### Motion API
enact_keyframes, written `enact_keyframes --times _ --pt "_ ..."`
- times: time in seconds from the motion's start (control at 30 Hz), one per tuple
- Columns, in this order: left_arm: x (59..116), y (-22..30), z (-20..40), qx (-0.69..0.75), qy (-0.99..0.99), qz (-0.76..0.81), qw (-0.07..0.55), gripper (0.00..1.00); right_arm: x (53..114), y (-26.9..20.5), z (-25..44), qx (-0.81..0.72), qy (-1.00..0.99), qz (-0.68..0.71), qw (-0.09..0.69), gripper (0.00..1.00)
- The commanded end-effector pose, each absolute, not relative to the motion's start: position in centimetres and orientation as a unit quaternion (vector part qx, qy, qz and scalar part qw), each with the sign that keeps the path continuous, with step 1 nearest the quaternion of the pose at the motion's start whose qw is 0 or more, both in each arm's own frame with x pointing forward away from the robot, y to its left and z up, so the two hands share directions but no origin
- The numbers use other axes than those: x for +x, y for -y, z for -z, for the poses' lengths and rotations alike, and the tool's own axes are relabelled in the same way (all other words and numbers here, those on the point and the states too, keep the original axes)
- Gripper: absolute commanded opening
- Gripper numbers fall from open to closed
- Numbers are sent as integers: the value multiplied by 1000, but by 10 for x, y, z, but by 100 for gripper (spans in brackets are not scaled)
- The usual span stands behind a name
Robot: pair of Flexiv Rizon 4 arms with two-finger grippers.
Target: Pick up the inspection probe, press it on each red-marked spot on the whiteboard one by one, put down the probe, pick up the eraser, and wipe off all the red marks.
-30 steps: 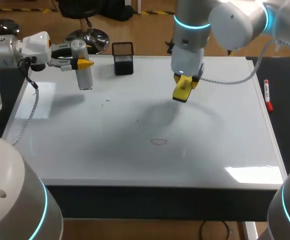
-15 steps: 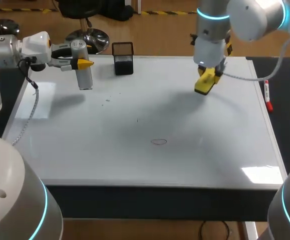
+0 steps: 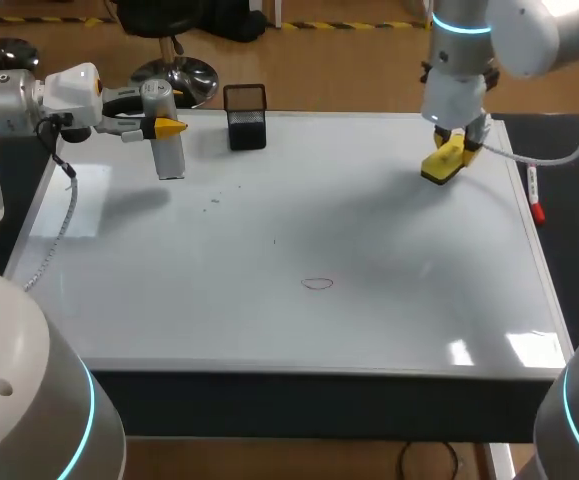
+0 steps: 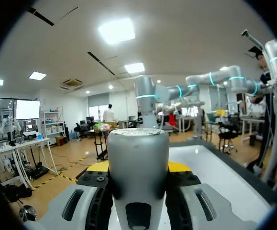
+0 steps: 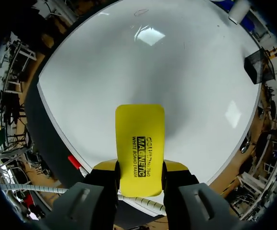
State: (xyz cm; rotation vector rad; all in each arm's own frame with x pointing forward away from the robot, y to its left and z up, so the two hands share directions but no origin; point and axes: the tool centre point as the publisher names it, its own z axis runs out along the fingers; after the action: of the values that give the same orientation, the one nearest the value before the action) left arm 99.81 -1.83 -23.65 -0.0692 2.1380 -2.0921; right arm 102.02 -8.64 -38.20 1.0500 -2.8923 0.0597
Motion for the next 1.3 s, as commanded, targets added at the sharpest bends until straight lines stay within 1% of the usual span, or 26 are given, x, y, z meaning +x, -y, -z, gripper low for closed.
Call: enact_keyframes --times 0.03,0.1,1.0,1.3 --pt "997 19 235 -24 -713 697 77 0 1014 103 381 328 944 -12 26 0" --pt "997 19 235 -24 -713 697 77 0 1010 108 379 312 950 -14 19 0" --pt "997 19 235 -24 -713 697 77 0 1010 108 379 312 950 -14 19 0" --pt "960 55 231 34 -730 682 42 0 1010 108 379 312 950 -14 19 0"
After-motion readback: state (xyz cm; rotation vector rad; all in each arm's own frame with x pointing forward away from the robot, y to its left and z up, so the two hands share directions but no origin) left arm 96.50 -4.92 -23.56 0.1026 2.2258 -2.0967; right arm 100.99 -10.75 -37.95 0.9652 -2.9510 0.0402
